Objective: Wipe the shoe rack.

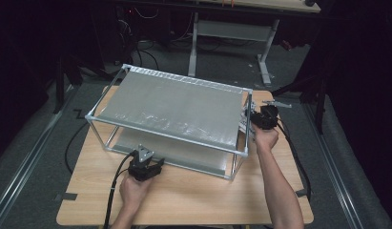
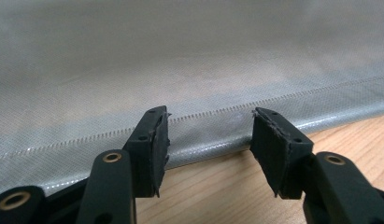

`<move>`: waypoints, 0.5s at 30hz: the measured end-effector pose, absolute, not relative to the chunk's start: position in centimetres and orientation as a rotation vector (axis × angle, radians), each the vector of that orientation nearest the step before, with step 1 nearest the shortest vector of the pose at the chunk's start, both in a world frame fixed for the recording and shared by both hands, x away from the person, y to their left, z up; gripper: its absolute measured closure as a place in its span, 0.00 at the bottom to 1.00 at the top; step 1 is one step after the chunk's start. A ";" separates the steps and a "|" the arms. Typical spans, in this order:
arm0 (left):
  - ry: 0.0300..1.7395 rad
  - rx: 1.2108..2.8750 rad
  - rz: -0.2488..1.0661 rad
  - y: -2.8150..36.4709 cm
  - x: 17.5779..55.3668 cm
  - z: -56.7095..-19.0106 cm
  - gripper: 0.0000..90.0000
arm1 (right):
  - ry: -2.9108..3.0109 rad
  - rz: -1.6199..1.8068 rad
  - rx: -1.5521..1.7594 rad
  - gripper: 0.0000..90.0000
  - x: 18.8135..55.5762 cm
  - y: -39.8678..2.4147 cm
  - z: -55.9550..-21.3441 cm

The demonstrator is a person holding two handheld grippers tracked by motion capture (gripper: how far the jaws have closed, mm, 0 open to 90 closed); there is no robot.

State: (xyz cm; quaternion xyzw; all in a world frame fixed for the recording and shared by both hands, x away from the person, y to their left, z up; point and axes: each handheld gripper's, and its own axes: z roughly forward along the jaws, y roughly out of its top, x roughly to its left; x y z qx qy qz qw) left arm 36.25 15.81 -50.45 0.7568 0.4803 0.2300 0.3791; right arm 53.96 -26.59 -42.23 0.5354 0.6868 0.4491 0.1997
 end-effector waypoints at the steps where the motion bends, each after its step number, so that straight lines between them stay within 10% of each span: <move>1: 1.227 1.934 0.587 15.8 36.3 -50.5 0.52 | 1.917 1.264 1.478 0.86 53.9 -26.6 -41.6; 15: 1.220 1.944 0.591 15.7 36.2 -50.4 0.52 | 1.894 1.281 1.416 0.86 53.9 -26.7 -39.9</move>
